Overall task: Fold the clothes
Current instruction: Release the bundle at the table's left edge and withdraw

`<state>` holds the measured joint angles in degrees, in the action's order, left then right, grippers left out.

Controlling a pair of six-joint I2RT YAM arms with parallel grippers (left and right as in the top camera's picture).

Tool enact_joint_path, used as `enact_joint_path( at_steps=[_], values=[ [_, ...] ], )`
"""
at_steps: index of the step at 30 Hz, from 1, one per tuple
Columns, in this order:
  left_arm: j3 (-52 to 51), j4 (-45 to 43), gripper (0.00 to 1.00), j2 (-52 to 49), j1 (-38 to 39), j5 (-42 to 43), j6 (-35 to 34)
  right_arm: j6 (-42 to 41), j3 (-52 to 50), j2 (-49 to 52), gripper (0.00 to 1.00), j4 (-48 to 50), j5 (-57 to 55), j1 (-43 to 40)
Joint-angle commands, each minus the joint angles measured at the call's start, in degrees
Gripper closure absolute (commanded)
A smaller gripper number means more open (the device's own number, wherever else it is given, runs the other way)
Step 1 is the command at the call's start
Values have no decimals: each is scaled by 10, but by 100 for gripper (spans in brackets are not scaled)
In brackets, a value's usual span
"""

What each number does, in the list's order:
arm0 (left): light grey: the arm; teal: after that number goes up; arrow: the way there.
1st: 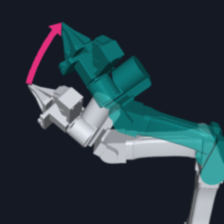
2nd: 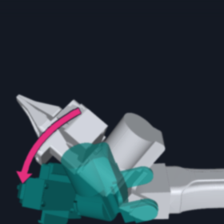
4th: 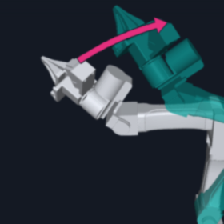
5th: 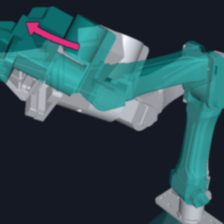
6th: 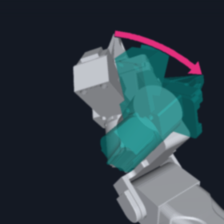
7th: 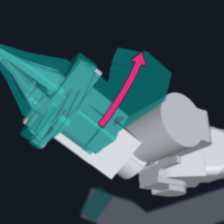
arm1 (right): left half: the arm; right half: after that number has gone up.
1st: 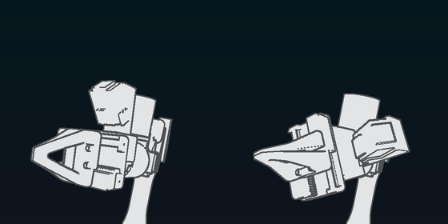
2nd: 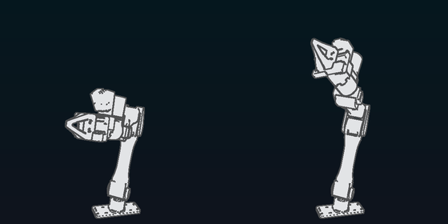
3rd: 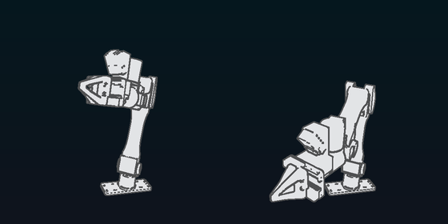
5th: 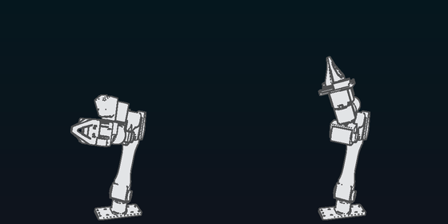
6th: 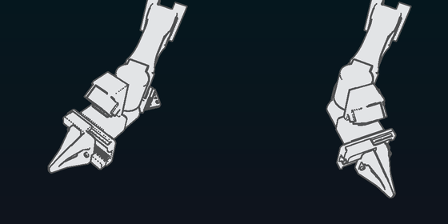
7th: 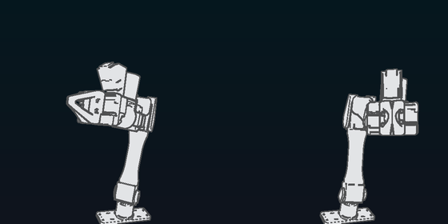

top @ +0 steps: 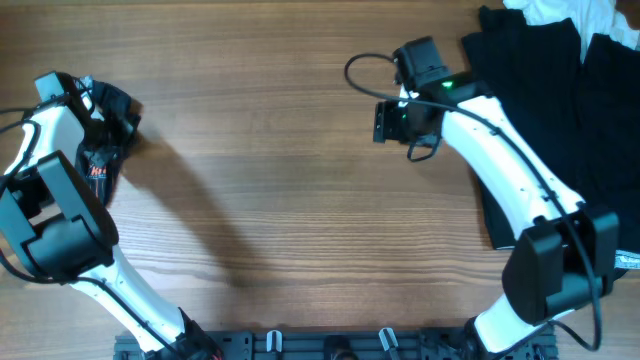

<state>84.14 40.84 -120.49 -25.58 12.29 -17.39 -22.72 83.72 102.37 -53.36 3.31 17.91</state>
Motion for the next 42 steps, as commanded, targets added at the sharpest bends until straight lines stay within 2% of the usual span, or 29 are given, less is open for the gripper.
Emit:
enact_joint_path(
  at_steps=[1,4,5,6,8,11,14,18,19,21,23,25,27,33,42],
  values=[
    [4,-20,47,95,58,15,90,12,8,-42,19,31,104,-71],
    [4,-24,26,146,141,-16,139,96,10,-44,12,50,165,-149],
    [4,-5,16,157,171,-49,142,118,10,-44,10,37,165,-171],
    [4,30,7,164,202,-80,142,139,14,-44,8,-4,165,-198],
    [4,116,0,169,245,-114,137,137,15,-45,9,-60,156,-227],
    [3,234,0,175,254,-110,61,137,13,-58,9,-137,102,-249],
    [-15,265,0,206,244,-96,60,137,-2,-108,9,-140,64,-231],
    [-120,197,0,330,239,-78,60,135,-83,-245,8,-49,54,-200],
    [-151,175,2,368,239,-78,60,136,-121,-297,4,-11,54,-192],
    [-256,88,5,496,240,-65,59,135,-193,-390,0,57,34,-175],
    [-345,15,0,619,240,-60,17,136,-274,-501,0,120,5,-162],
    [-407,-35,0,731,240,-59,2,136,-329,-582,0,149,5,-162],
    [-420,-30,0,801,240,-59,2,136,-346,-625,0,136,5,-162],
    [-420,8,0,906,240,-59,2,136,-346,-637,0,89,5,-162],
    [-420,8,0,906,240,-59,2,138,-350,-602,0,88,5,-162]
  ],
)
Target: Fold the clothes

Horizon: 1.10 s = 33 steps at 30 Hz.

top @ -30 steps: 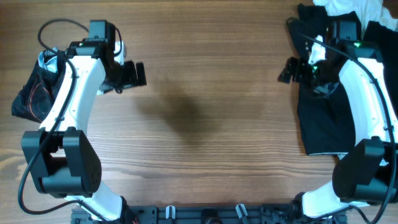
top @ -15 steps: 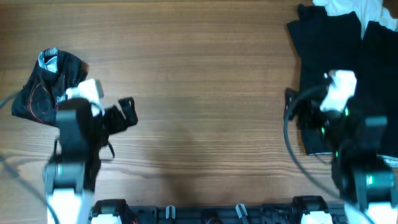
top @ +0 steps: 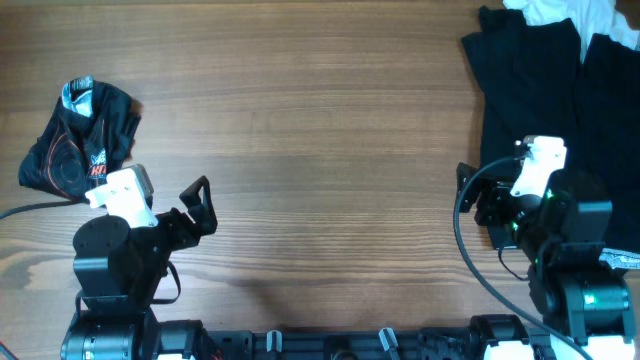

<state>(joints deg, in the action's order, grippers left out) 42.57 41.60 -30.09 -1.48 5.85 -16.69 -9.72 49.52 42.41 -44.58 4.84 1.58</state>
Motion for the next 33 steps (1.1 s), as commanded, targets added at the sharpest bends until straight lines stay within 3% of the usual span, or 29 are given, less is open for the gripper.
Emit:
enact_joint_path(
  at_steps=[1,5,11,14,16,33],
  values=[
    [-4,0,0,2,-1,5,-5,8,-14,-12,0,13,-10,-2],
    [-4,0,0,2,-1,5,-5,52,-127,-123,0,162,0,-2],
    [-4,0,0,2,-1,5,-5,62,-408,-405,0,409,1,-2],
    [-4,0,0,2,-1,5,-5,92,-488,-419,0,488,6,-2],
    [-4,0,0,2,-1,5,-5,106,-492,-420,0,447,7,-2],
    [-4,0,0,2,-1,5,-5,108,-492,-417,0,449,7,-2]
  ],
)
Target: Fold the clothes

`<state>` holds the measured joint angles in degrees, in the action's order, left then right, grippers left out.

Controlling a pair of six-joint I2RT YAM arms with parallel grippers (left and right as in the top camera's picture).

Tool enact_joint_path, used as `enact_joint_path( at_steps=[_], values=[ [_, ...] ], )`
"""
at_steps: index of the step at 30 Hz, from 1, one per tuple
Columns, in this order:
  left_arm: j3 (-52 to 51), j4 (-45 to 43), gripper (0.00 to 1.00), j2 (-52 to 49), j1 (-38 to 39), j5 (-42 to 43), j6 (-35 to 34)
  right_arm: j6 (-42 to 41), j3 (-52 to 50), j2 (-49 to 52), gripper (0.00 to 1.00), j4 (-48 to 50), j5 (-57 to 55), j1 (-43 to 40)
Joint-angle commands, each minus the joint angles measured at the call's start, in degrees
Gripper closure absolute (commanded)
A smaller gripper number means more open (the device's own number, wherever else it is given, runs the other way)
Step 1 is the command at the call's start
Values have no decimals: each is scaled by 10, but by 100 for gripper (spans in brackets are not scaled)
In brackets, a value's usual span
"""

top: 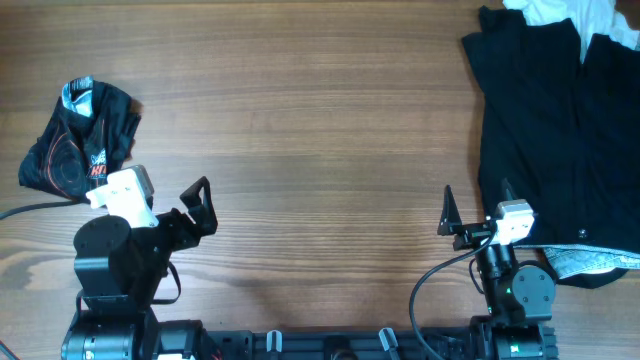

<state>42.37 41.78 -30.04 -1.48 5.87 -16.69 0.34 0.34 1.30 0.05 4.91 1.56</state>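
Note:
A small black garment with a red and white print [78, 145] lies bunched at the table's far left. A large pile of black clothes [560, 130] covers the right side, and a white garment [580, 12] shows at its back edge. My left gripper [200, 207] is drawn back near the front edge, below and right of the printed garment, open and holding nothing. My right gripper [475, 205] sits low at the front right, just left of the black pile's front corner, its fingers spread and empty.
The wooden table [320, 150] lies bare between the two lots of clothes. A label or printed band [590, 262] shows at the front edge of the black pile. The arm bases stand along the front edge.
My right arm has folded further back toward the front edge, uncovering the front left corner of the black pile. The left arm and both lots of clothes have not moved.
At first my left gripper was on the printed garment at the far left, and my right arm reached out to the back middle beside the black pile. Then both arms were pulled back, with the printed garment lying free. Now the right arm sits lower still.

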Motion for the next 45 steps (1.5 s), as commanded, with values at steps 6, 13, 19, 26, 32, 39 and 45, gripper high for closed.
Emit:
enact_joint_path(
  at_steps=[6,13,19,26,32,39,45],
  values=[
    [-3,-1,0,3,-1,5,-5,8,0,-5,0,3,7,-1],
    [-121,-5,0,118,-4,-41,4,8,0,-5,0,3,7,-1],
    [-361,-272,0,276,-4,-45,3,8,0,-5,0,3,7,-1],
    [-421,-375,0,299,17,-53,47,8,0,-5,0,3,7,-1],
    [-421,-375,0,299,23,-53,44,8,0,-5,0,3,7,-1],
    [-421,-376,0,299,23,-53,44,8,0,-5,0,3,7,-1],
    [-421,-376,0,299,23,-53,44,8,0,-5,0,3,7,-1]
  ],
)
